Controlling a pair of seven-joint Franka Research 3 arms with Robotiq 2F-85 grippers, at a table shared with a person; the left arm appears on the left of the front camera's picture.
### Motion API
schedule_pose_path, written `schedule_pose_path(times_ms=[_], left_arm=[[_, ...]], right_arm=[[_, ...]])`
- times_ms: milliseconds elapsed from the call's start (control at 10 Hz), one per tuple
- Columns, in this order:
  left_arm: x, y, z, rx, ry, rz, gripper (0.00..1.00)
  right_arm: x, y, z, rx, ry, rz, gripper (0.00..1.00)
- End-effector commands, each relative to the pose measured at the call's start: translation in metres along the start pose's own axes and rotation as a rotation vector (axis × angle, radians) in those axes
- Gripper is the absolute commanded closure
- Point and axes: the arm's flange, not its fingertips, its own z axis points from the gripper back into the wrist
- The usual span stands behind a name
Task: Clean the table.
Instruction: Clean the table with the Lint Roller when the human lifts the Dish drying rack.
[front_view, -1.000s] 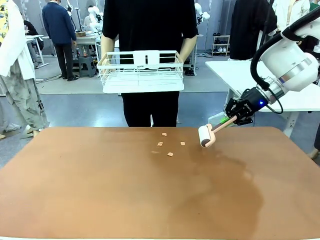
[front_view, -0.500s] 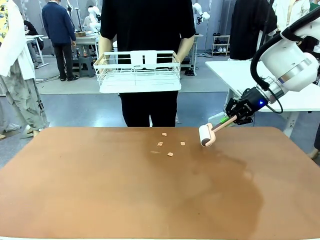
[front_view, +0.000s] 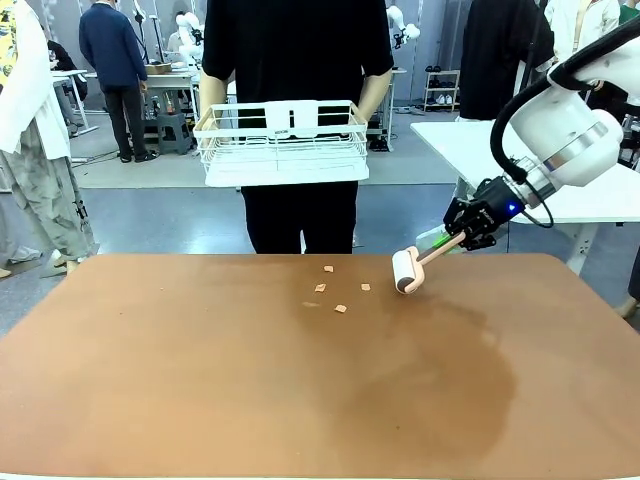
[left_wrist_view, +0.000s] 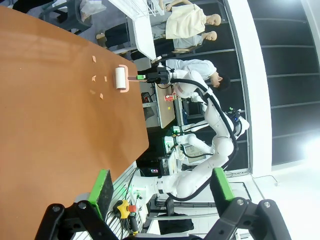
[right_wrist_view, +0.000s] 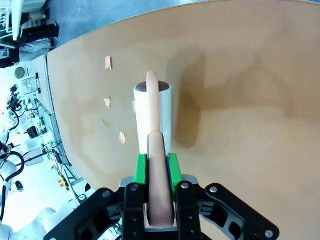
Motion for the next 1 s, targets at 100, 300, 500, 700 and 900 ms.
schedule_pose_path(times_ms=[100, 300, 500, 700, 900], left_arm=[[-0.001, -0.001, 0.003, 0.002, -0.003, -0.002, 0.00], [-0.001, -0.001, 0.003, 0.002, -0.003, -0.002, 0.00], [-0.001, -0.001, 0.003, 0.002, -0.003, -0.002, 0.00], [-0.001, -0.001, 0.003, 0.002, -0.003, -0.002, 0.00], [-0.001, -0.001, 0.003, 0.002, -0.003, -0.002, 0.00]], right_arm=[[0.017, -0.010, -0.018, -0.017, 0.047, -0.042, 0.79], [0.022, -0.010, -0.028, -0.036, 0.097, -0.049, 0.79], [0.029, -0.008, -0.041, -0.053, 0.124, -0.054, 0.79], [0.032, -0.002, -0.062, -0.037, 0.142, -0.055, 0.79], [0.030, 0.006, -0.082, -0.034, 0.157, -0.060, 0.79]])
